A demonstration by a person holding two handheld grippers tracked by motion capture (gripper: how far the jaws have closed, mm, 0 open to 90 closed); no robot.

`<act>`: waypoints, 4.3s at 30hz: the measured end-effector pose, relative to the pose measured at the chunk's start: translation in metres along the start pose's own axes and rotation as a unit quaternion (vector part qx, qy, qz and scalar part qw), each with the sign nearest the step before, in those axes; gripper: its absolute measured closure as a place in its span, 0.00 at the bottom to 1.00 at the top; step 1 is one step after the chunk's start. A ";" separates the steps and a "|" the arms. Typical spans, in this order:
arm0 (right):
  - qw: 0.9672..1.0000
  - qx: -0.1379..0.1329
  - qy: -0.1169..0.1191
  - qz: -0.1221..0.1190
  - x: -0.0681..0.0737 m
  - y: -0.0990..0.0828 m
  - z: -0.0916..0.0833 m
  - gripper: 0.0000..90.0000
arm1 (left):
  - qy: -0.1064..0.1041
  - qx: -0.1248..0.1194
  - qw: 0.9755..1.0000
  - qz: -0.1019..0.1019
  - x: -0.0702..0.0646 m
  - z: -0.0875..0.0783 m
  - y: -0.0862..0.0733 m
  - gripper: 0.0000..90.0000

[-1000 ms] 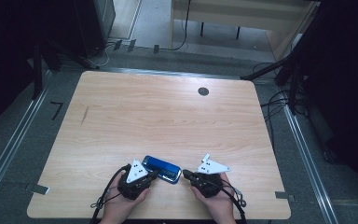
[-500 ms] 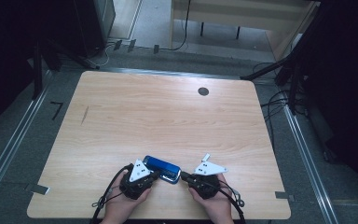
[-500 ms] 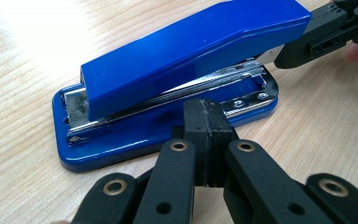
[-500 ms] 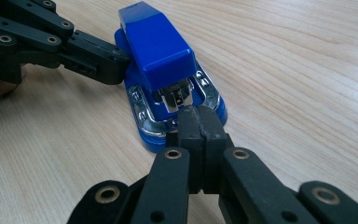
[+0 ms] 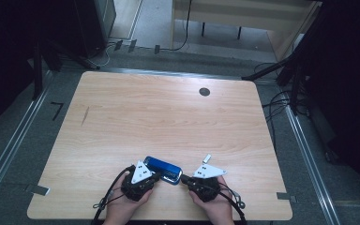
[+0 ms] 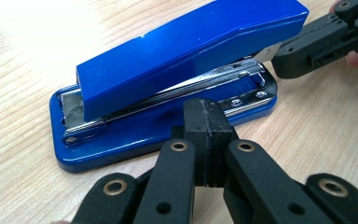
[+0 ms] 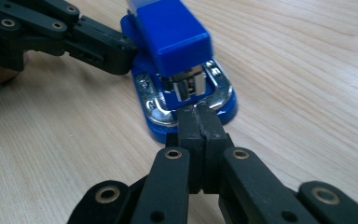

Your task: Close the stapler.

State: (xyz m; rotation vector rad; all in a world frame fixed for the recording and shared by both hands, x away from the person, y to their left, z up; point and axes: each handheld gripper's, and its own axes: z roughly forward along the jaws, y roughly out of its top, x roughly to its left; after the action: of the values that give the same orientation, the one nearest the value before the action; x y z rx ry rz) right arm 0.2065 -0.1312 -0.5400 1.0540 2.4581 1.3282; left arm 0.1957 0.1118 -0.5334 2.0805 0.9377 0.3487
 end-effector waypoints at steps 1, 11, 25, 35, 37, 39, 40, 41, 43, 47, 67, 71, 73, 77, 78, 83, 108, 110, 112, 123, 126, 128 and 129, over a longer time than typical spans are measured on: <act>1.000 0.002 0.000 -0.001 0.001 0.000 0.001 1.00 | -0.001 0.002 1.000 0.001 0.000 0.000 0.000 1.00; 1.000 0.000 0.000 -0.003 0.004 0.001 0.004 1.00 | -0.003 0.005 1.000 0.005 -0.002 0.001 0.000 1.00; 1.000 0.002 -0.005 -0.003 0.003 0.003 0.004 1.00 | -0.002 -0.010 1.000 0.022 -0.005 0.006 0.005 1.00; 1.000 -0.016 -0.008 0.012 -0.003 0.004 -0.004 1.00 | -0.019 -0.009 1.000 0.012 -0.002 0.011 0.009 1.00; 0.999 -0.024 -0.015 0.017 -0.006 0.006 -0.007 1.00 | -0.018 -0.008 1.000 0.012 -0.002 0.012 0.010 1.00; 0.999 -0.024 -0.017 0.020 -0.008 0.007 -0.007 1.00 | -0.017 -0.008 1.000 0.010 -0.002 0.011 0.009 1.00; 0.999 -0.022 -0.017 0.020 -0.008 0.007 -0.006 1.00 | -0.021 -0.009 1.000 0.006 -0.001 0.011 0.009 1.00; 0.999 -0.020 -0.017 0.018 -0.007 0.007 -0.005 1.00 | -0.022 -0.008 1.000 0.002 0.000 0.011 0.009 1.00; 1.000 -0.017 -0.011 0.010 -0.005 0.008 -0.001 1.00 | -0.021 -0.008 1.000 0.001 0.000 0.011 0.009 1.00; 1.000 -0.018 -0.014 0.005 -0.004 0.009 -0.003 1.00 | -0.019 -0.009 1.000 0.004 -0.001 0.011 0.009 1.00; 0.998 -0.054 -0.008 -0.013 0.001 0.031 -0.016 1.00 | -0.020 -0.010 1.000 -0.001 0.000 0.011 0.009 1.00; 0.998 -0.060 -0.008 -0.022 0.004 0.038 -0.016 1.00 | -0.018 -0.010 1.000 0.000 -0.001 0.011 0.009 1.00; 0.998 -0.065 -0.006 -0.024 0.005 0.042 -0.017 1.00 | -0.016 -0.010 1.000 0.001 -0.001 0.011 0.009 1.00; 0.997 -0.070 -0.005 -0.029 0.007 0.047 -0.018 1.00 | -0.016 -0.010 1.000 0.001 -0.001 0.011 0.009 1.00; 0.997 -0.071 -0.006 -0.029 0.008 0.048 -0.018 1.00 | -0.015 -0.010 1.000 0.002 -0.001 0.011 0.009 1.00; 0.997 -0.073 -0.004 -0.032 0.009 0.053 -0.018 1.00 | -0.013 -0.011 1.000 0.005 -0.002 0.011 0.009 1.00; 0.995 -0.085 0.006 -0.048 0.019 0.077 -0.013 1.00 | -0.011 -0.010 1.000 0.011 -0.003 0.011 0.009 1.00; 0.995 -0.085 0.007 -0.051 0.020 0.079 -0.013 1.00 | -0.011 -0.010 1.000 0.011 -0.003 0.011 0.009 1.00; 0.995 -0.084 0.007 -0.052 0.020 0.081 -0.012 1.00 | -0.010 -0.011 1.000 0.011 -0.003 0.011 0.009 1.00; 0.995 -0.086 0.012 -0.054 0.022 0.088 -0.009 1.00 | -0.009 -0.011 1.000 0.016 -0.004 0.011 0.009 1.00; 0.994 -0.088 0.014 -0.057 0.024 0.091 -0.007 1.00 | -0.009 -0.011 1.000 0.017 -0.004 0.011 0.009 1.00; 0.994 -0.089 0.015 -0.058 0.025 0.092 -0.006 1.00 | -0.009 -0.011 1.000 0.016 -0.004 0.011 0.009 1.00; 0.994 -0.089 0.015 -0.060 0.026 0.094 -0.005 1.00 | -0.008 -0.011 1.000 0.018 -0.004 0.011 0.009 1.00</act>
State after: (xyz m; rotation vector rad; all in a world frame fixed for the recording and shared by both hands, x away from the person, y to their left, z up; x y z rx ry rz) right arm 0.2324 -0.0842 -0.4587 0.8378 2.3309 1.5008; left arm 0.2032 0.0990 -0.5335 2.0792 0.8851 0.3582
